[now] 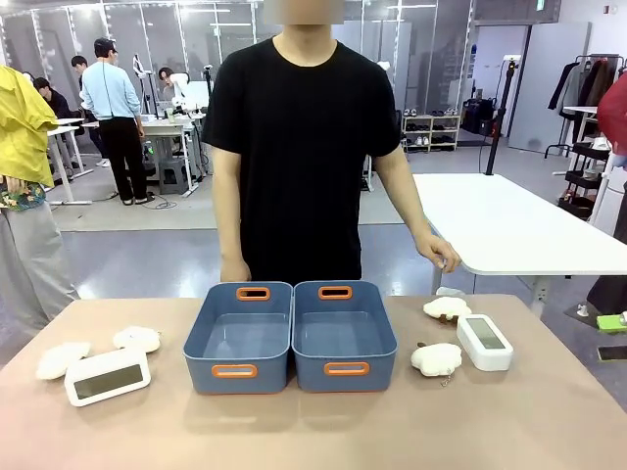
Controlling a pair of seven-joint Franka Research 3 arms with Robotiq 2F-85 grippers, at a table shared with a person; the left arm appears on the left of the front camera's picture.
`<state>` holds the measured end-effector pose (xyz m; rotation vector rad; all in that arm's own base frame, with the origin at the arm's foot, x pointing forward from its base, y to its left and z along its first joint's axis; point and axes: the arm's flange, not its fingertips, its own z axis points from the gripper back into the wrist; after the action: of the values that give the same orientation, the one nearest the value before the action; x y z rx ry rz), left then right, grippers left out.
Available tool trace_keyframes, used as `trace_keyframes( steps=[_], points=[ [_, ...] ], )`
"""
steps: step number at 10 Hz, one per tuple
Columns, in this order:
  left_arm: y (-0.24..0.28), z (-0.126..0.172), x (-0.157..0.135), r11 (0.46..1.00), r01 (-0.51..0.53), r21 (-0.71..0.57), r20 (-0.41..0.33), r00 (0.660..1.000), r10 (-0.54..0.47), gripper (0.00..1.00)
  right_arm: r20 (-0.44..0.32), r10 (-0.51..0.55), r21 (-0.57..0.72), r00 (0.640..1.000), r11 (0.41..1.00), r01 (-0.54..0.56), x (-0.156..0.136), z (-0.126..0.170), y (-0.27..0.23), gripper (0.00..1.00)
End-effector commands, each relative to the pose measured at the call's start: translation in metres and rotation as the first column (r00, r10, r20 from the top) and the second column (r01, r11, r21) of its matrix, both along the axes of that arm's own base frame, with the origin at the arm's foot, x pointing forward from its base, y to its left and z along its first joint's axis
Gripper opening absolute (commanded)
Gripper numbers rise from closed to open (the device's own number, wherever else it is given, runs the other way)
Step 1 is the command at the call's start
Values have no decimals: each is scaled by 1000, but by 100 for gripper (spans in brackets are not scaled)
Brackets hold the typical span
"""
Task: Sort the digital clocks into the basket.
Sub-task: Pick up the Digital clock from the table and place it into the empty Plastic storage basket.
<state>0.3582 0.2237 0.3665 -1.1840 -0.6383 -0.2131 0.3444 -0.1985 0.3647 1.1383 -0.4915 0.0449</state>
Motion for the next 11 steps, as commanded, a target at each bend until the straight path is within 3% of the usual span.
trace_keyframes(
  steps=[1,11],
  points=[
    [2,1,1,1000,2,1,5,1000,-2,100,9,4,9,1000,1000,-4,1,2,-1,100],
    [2,1,1,1000,2,1,5,1000,-2,100,9,4,9,1000,1000,-4,1,2,-1,100]
  ],
)
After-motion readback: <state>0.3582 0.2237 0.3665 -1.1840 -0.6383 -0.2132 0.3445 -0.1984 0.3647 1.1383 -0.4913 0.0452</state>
